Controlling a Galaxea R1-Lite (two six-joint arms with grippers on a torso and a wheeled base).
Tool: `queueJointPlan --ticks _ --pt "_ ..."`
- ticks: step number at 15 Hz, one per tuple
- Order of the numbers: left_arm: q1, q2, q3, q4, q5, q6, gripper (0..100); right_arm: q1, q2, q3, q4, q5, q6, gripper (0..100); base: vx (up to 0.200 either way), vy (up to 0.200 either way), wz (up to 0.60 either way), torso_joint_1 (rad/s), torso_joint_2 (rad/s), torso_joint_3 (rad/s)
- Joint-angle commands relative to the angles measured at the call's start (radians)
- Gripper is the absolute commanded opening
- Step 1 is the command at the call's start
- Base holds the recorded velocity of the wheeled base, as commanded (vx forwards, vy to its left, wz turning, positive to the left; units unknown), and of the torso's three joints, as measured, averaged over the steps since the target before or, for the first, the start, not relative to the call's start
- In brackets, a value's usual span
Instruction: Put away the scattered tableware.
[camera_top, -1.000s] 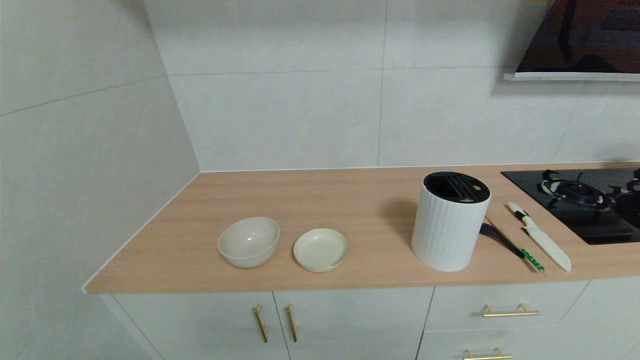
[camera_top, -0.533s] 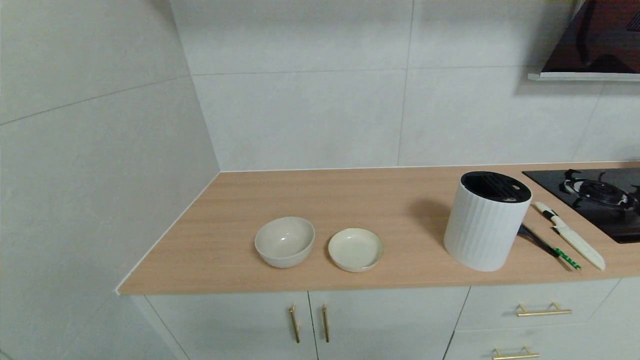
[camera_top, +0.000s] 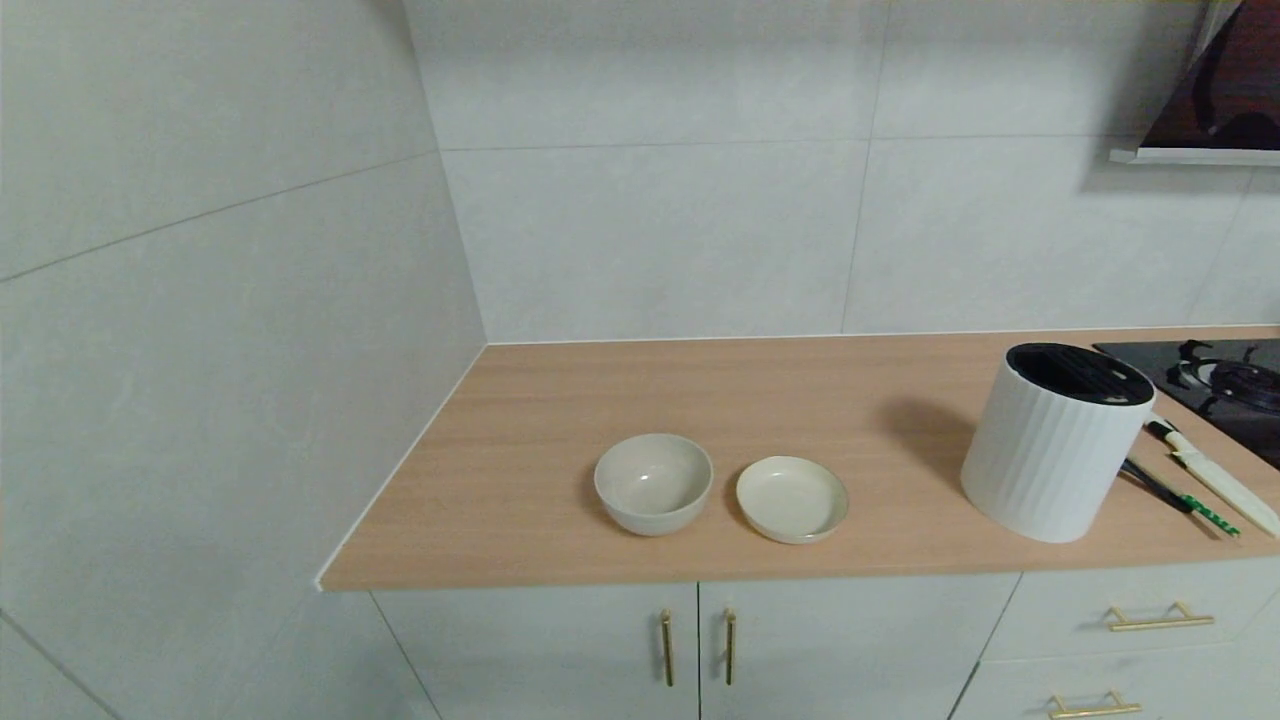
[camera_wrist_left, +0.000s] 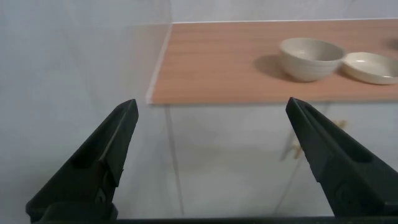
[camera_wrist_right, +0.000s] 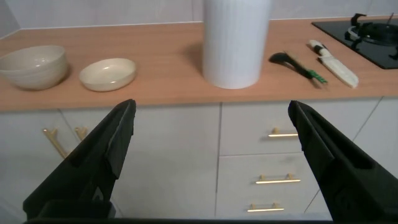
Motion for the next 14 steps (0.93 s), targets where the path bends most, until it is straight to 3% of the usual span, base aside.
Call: queueJointPlan --ticks 1,11,14 --pt "0.000 0.002 0.000 0.000 0.000 0.000 100 0.000 0.001 0.000 0.000 0.000 0.000 100 0.000 0.000 0.00 0.000 0.00 0.000" --pt "0.000 0.002 0.000 0.000 0.000 0.000 100 0.000 0.001 0.000 0.000 0.000 0.002 100 0.000 0.000 0.00 0.000 0.00 0.000" --pt "0.000 0.002 0.000 0.000 0.000 0.000 100 0.000 0.001 0.000 0.000 -0.001 0.002 100 0.000 0.000 0.00 -0.118 0.26 0.146"
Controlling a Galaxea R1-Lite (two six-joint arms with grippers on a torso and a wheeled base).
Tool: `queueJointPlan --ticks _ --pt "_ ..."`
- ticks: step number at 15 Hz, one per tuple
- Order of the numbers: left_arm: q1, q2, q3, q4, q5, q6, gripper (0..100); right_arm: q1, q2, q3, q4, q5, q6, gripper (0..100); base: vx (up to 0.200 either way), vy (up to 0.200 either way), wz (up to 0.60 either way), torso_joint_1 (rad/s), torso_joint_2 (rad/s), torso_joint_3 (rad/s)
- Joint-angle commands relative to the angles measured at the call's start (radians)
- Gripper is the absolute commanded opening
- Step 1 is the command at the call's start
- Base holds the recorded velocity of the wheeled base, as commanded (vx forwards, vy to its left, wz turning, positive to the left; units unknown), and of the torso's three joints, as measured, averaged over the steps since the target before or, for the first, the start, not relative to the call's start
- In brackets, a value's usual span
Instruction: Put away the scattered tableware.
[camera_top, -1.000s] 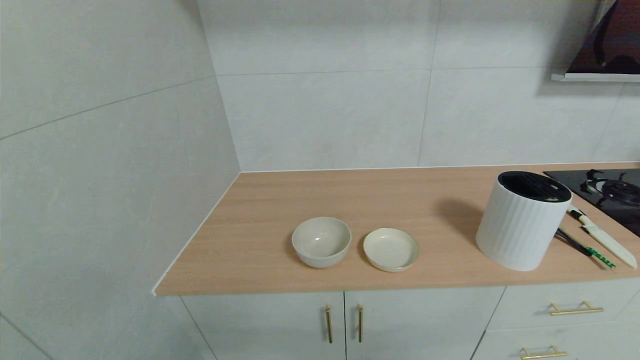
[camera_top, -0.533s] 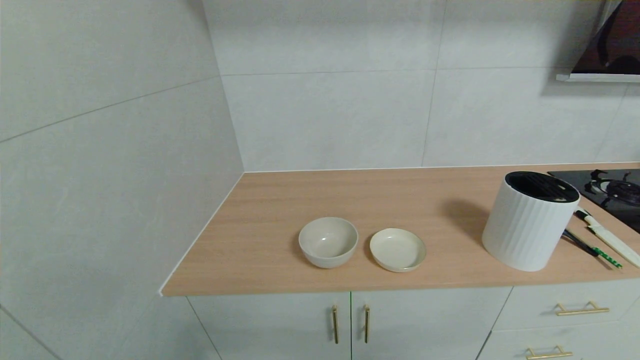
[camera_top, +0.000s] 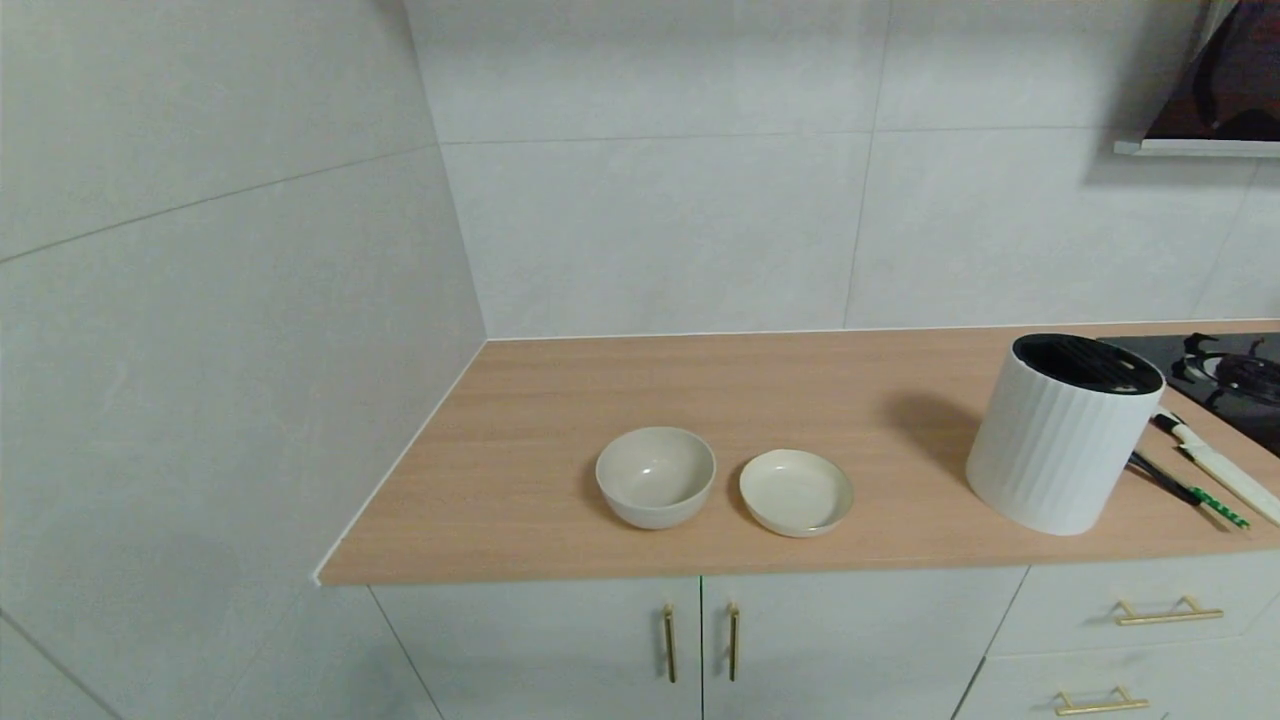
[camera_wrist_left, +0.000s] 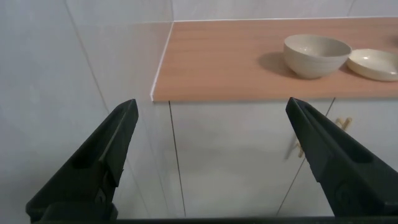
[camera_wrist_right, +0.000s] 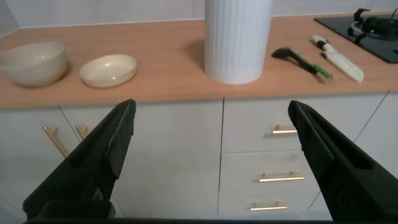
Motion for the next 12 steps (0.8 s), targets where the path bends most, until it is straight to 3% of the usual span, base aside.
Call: queueJointPlan --ticks 1,12 --pt "0.000 0.002 0.000 0.000 0.000 0.000 100 0.000 0.001 0.000 0.000 0.001 -0.001 100 0.000 0.000 0.00 -0.222 0.48 0.251" --pt "0.000 0.002 0.000 -0.002 0.000 0.000 100 0.000 0.001 0.000 0.000 -0.001 0.000 100 0.000 0.000 0.00 -0.242 0.54 0.290"
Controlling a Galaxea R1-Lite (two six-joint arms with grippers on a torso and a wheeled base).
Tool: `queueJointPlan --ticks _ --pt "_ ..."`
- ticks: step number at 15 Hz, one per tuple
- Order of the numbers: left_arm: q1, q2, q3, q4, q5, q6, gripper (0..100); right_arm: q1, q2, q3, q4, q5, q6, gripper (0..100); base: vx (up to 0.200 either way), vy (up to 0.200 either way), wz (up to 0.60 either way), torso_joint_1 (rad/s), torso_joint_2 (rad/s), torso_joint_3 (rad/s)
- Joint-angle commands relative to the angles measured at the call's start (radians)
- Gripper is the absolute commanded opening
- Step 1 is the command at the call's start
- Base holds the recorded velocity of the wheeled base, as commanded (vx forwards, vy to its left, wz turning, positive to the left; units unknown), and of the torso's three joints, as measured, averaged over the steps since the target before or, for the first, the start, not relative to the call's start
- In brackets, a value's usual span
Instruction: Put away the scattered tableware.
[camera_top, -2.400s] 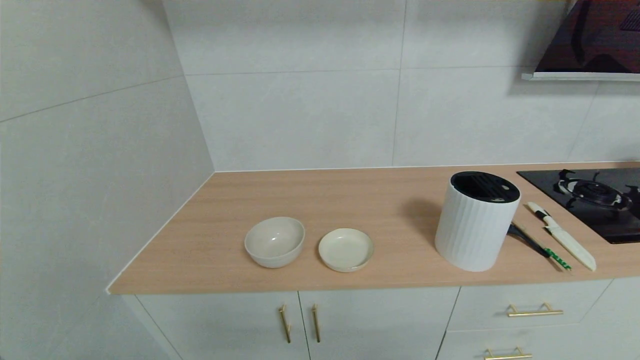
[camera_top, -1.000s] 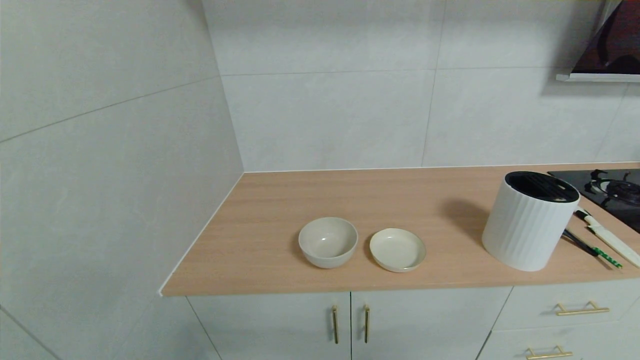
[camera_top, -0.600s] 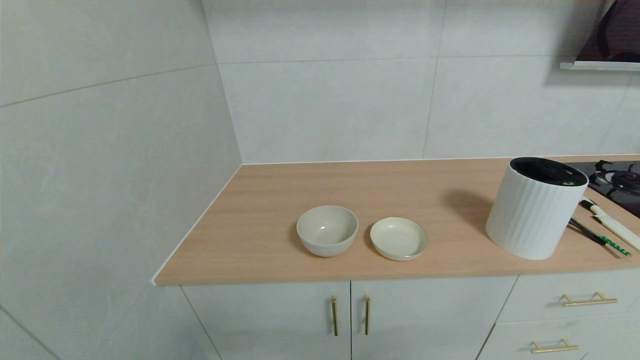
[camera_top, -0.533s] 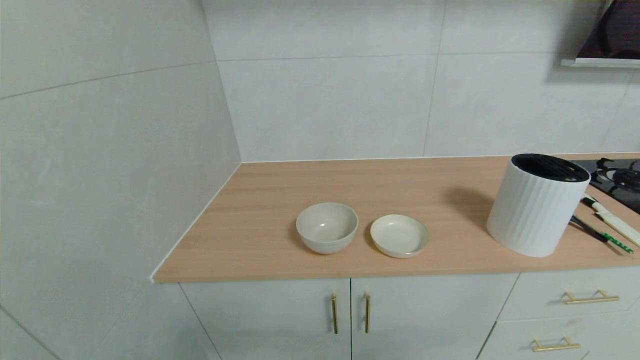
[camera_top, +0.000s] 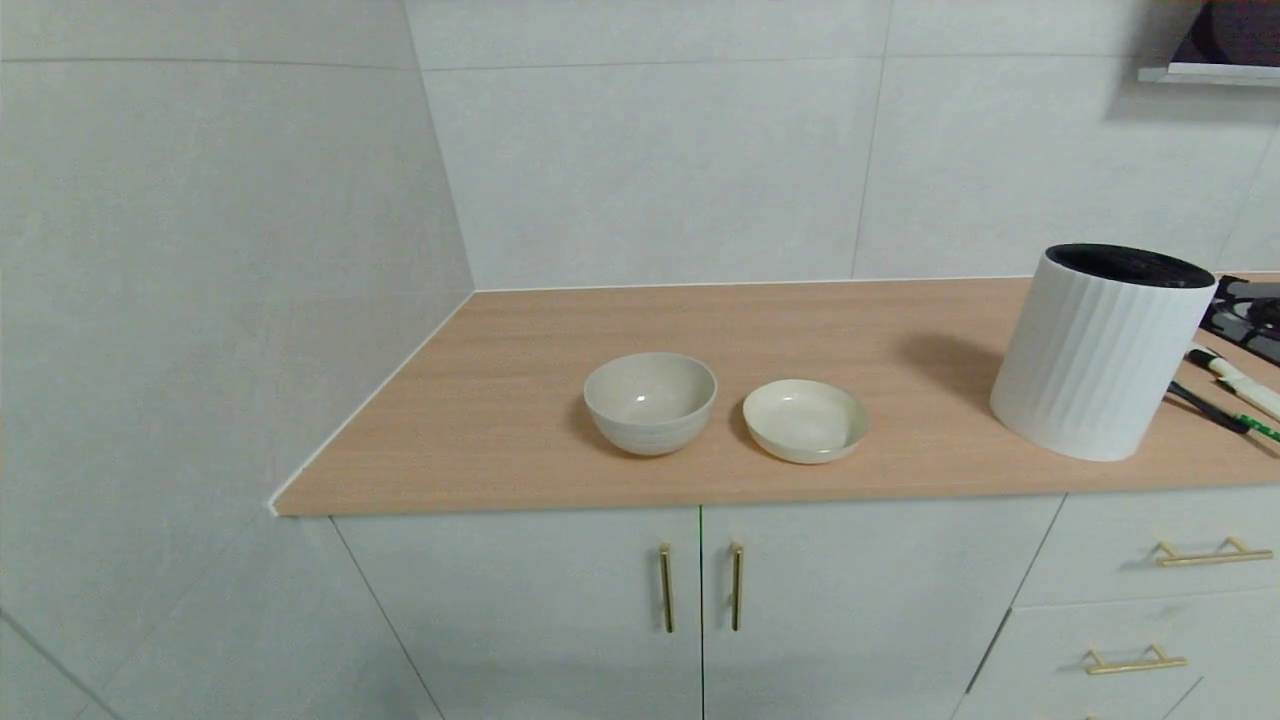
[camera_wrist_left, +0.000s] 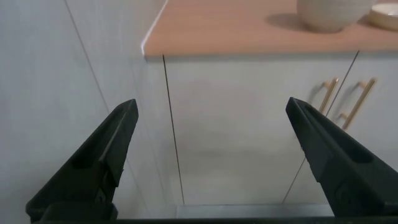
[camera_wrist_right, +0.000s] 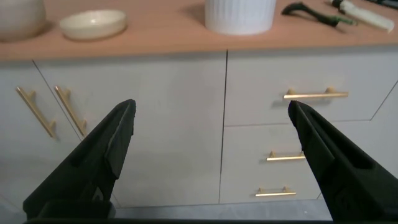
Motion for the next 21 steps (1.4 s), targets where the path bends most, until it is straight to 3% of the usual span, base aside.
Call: queueJointPlan --ticks 1,13,21 --pt "0.000 0.002 0.000 0.000 0.000 0.000 100 0.000 0.001 0.000 0.000 0.000 0.000 100 0.000 0.000 0.00 -0.232 0.52 0.286" --pt "0.000 0.002 0.000 0.000 0.000 0.000 100 0.000 0.001 0.000 0.000 0.000 0.000 100 0.000 0.000 0.00 -0.192 0.48 0.289" --pt "0.000 0.002 0.000 0.000 0.000 0.000 100 0.000 0.001 0.000 0.000 0.000 -0.002 100 0.000 0.000 0.00 -0.101 0.34 0.236"
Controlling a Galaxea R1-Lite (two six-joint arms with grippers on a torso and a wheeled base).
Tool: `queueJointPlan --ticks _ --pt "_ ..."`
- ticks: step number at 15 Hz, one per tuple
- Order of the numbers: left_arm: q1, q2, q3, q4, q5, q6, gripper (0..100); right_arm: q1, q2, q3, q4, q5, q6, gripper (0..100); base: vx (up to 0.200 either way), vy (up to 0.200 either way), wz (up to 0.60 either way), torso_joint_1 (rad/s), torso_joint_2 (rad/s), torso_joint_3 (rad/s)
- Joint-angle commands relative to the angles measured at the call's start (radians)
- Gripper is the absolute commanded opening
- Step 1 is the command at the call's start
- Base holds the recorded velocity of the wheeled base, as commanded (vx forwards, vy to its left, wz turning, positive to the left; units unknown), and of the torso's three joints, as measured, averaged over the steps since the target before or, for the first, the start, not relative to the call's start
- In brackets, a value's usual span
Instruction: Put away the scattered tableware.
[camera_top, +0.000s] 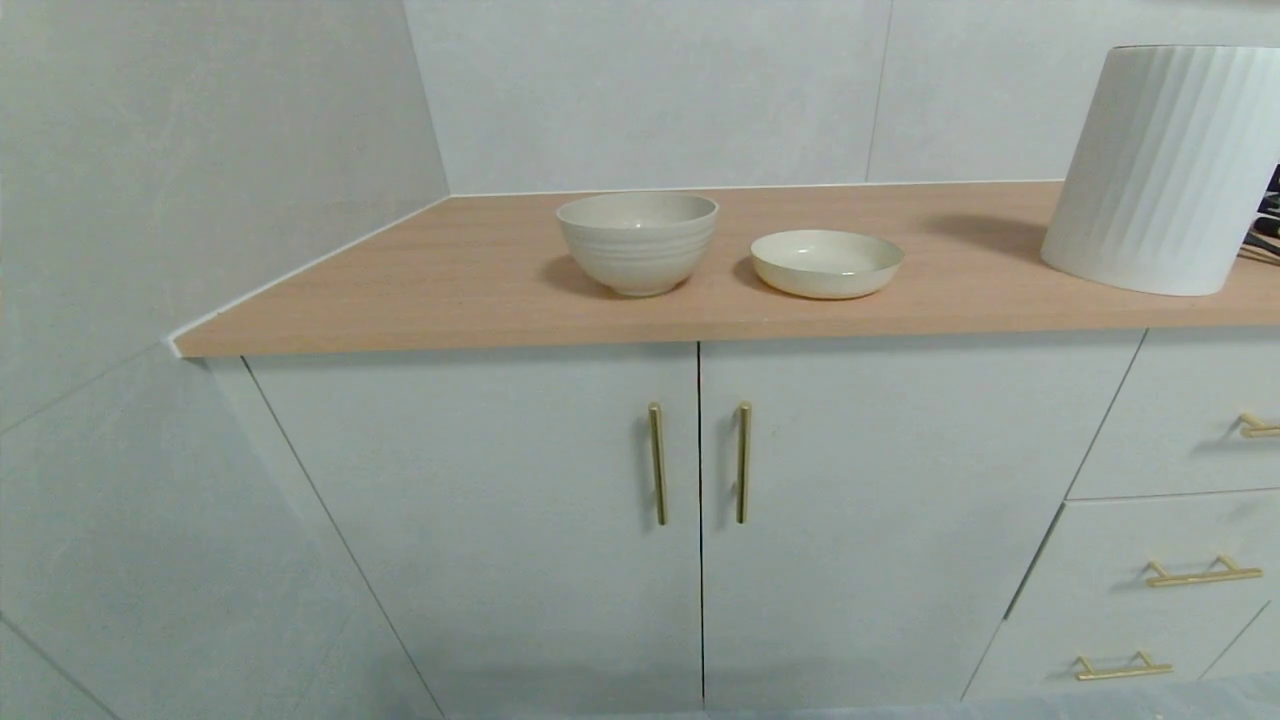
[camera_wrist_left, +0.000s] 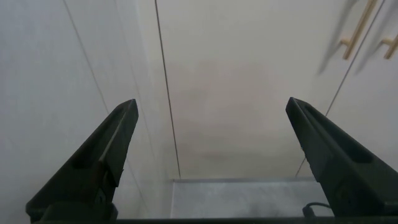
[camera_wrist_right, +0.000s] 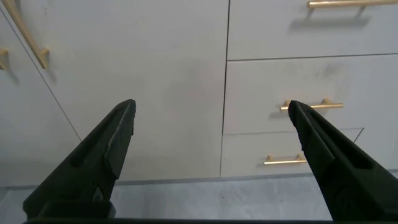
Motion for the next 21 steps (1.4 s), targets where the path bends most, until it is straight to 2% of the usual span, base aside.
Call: queueJointPlan --ticks 1,3,5,16,18,21 --pt "0.000 0.002 0.000 0.000 0.000 0.000 100 0.000 0.001 0.000 0.000 0.000 0.000 100 0.000 0.000 0.00 -0.007 0.06 0.032" --pt "0.000 0.002 0.000 0.000 0.000 0.000 100 0.000 0.001 0.000 0.000 0.000 0.000 100 0.000 0.000 0.00 0.000 0.00 0.000" --pt "0.000 0.002 0.000 0.000 0.000 -0.002 100 0.000 0.001 0.000 0.000 0.000 0.000 100 -0.200 0.000 0.00 0.000 0.00 0.012" --pt "0.000 0.002 0.000 0.000 0.000 0.000 100 0.000 0.001 -0.001 0.000 0.006 -0.028 100 0.000 0.000 0.00 0.000 0.00 0.000" --pt "0.000 0.002 0.000 -0.002 0.000 0.000 100 0.008 0.025 -0.130 0.000 0.053 0.017 100 0.000 0.000 0.00 0.000 0.00 0.000" --pt "0.000 0.002 0.000 0.000 0.000 0.000 100 0.019 0.190 -0.205 -0.003 0.170 0.049 100 0.000 0.000 0.00 0.000 0.00 0.000"
